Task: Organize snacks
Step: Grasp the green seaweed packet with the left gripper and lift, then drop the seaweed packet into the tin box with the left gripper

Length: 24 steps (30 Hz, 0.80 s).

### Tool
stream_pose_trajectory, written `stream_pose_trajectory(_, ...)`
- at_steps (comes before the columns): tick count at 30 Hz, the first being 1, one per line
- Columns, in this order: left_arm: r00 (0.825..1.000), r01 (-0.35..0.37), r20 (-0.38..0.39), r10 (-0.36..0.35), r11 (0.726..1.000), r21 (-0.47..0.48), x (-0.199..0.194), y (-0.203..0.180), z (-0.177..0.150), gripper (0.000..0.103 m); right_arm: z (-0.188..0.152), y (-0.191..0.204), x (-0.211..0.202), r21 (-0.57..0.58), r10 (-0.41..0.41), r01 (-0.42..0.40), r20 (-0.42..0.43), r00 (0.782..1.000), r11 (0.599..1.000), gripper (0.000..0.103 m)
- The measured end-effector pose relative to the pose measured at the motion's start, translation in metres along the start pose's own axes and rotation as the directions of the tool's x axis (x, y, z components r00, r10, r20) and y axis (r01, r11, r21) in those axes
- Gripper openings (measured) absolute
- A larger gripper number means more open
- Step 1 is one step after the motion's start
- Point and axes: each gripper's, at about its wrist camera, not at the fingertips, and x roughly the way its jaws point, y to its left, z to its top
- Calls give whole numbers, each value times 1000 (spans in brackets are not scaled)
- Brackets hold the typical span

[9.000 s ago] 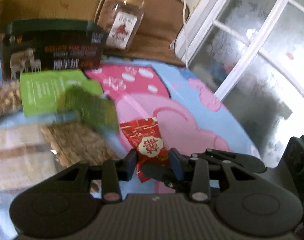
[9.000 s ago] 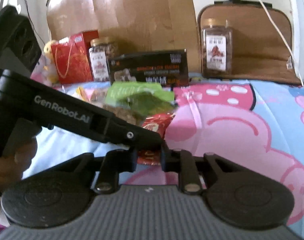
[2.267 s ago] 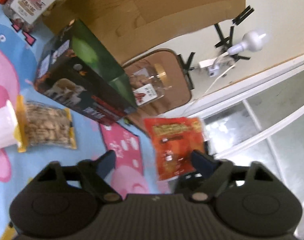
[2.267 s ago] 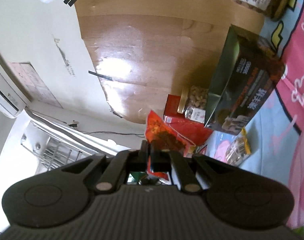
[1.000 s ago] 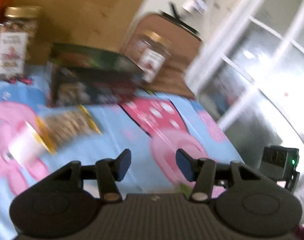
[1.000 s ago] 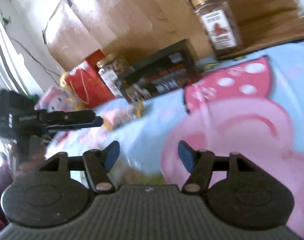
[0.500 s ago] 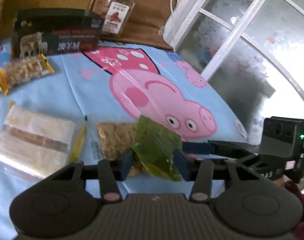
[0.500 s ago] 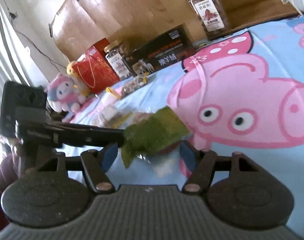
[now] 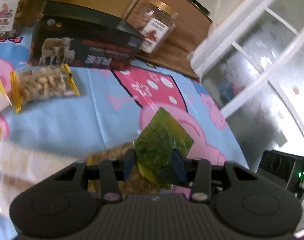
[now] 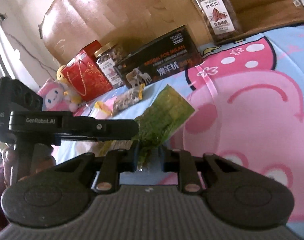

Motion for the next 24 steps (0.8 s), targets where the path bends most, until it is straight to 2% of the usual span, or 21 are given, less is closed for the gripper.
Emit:
stream_pose_trajectory(6,998,-48,44,50,998,-42,1,10,26,41,26,2,25,17,32,-32,-31,999,999,20)
stream_pose_trajectory(12,987,-52,147,59,997,-52,-17,17,65,44,65,16,41,-11,94,-94,-2,996,995,19)
stream_pose_trajectory(17,962,-100,248,112,993,-59,-24,25,106,45,108,23,69,-13,134,-133,46,990,991,19)
stream_pose_trajectory(19,954,-122,266,140,989,-82,-23,34,122,45,125,22,88,10,146,-146,53,988,989,19)
stream_pose_trajectory(24,932,-192,289,219,974,-120,-12,55,152,45,150,28,132,-11,116,-115,55,992,993,20)
